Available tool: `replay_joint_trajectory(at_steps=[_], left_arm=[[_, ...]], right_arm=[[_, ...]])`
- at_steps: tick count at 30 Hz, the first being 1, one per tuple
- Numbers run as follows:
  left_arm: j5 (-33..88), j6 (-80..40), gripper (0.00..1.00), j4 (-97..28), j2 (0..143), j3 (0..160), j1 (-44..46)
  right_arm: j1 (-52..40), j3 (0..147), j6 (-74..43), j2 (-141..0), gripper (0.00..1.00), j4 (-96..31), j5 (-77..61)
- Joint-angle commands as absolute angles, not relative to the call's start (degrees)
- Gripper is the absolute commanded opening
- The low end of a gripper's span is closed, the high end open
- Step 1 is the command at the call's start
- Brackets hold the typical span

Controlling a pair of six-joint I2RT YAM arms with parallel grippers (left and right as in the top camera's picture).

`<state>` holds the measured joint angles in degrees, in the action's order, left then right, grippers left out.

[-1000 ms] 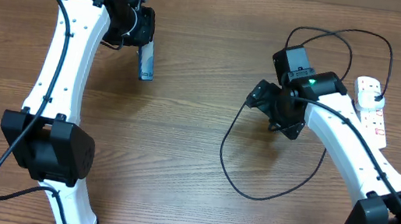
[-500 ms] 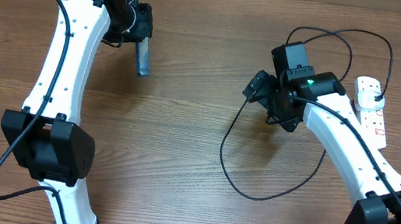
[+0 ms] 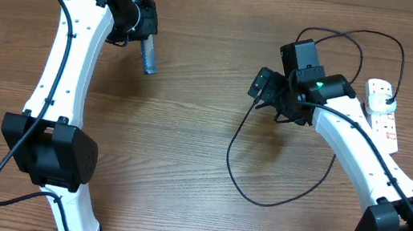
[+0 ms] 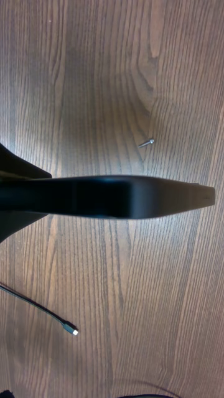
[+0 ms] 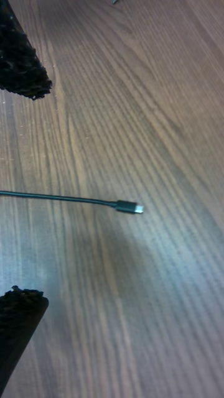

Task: Plug charger to phone and switch on socket
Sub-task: 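Lower the right gripper and grasp the cable near its USB-C plug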

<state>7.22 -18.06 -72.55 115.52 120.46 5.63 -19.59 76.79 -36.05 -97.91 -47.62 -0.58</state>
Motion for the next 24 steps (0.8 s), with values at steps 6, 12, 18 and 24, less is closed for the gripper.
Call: replay_joint_trajectory(at_steps=[6, 12, 18, 24], left_arm=[[7.07, -18.0, 0.04, -72.05, 115.96, 120.97, 5.67], [7.07, -18.0, 0.04, -71.9, 115.96, 120.97, 5.65], [7.07, -17.98, 0.04, -71.88, 115.96, 120.97, 5.67], [7.99, -17.17, 0.04, -71.9, 115.96, 120.97, 5.65]], right_arm=[[-22.04, 76.82, -36.34, -98.04, 1.0, -44.56, 28.95], [-26.06, 76.9, -31.99, -97.93, 1.0, -36.86, 41.98], [-26.68, 76.9, -31.18, -97.93, 1.0, -34.35, 46.63], [-26.57, 76.9, -30.92, -97.93, 1.0, -35.18, 33.32]])
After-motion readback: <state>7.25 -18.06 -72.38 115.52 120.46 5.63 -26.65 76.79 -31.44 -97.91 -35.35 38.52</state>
